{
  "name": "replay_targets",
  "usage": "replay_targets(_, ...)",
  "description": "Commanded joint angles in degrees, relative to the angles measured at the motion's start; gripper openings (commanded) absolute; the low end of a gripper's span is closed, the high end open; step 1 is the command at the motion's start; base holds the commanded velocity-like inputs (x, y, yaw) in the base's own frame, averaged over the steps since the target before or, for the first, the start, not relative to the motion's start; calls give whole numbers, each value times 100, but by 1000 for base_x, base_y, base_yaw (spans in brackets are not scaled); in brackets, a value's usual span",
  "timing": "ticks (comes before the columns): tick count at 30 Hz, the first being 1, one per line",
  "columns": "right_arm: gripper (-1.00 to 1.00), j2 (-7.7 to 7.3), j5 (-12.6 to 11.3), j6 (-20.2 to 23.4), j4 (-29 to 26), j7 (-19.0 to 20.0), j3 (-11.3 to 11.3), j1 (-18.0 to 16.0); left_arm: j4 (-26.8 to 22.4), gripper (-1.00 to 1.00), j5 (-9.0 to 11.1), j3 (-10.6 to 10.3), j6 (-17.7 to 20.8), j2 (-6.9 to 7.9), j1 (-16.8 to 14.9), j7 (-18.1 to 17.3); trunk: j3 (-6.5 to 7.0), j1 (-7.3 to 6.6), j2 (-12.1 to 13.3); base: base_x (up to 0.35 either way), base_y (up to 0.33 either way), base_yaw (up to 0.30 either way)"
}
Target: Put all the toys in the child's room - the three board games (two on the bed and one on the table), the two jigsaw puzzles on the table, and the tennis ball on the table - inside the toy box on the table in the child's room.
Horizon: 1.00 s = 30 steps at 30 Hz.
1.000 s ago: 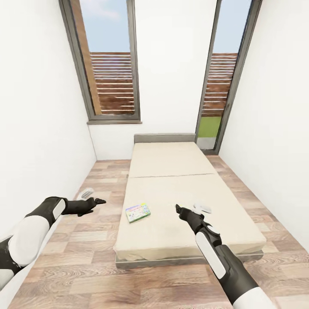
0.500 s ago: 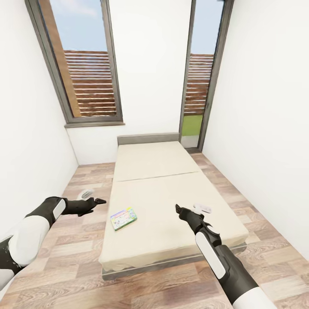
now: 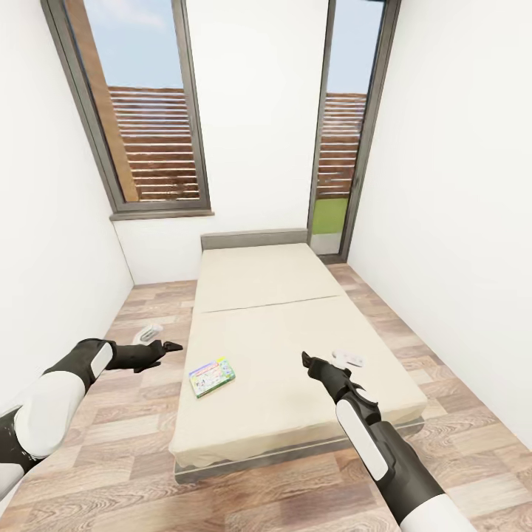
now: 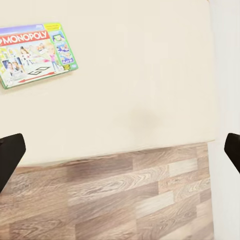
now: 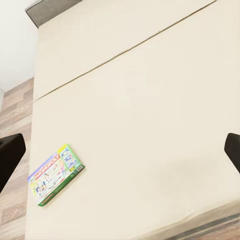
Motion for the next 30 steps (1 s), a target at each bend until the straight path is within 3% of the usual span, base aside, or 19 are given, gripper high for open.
replay_targets(1, 100, -4, -40, 15, -10, -48, 16, -6, -7, 100, -61, 48, 33, -2, -6, -34, -13, 4, -13, 0, 0, 0)
replay_targets(9, 100, -4, -44, 15, -10, -48, 16, -6, -6, 100, -61, 48, 34, -3, -6, -34, -13, 4, -13, 15, 0, 0)
replay_targets(21, 100, 5, -35, 15, -10, -55, 21, -4, -6, 100, -60, 48, 33, -2, -6, -36, -13, 4, -13, 157, 0, 1)
replay_targets(30, 100, 12, -29, 5, -7, -57, 25, -6, -7, 100, -60, 48, 34, -8, -6, -34, -13, 4, -13, 13, 0, 110)
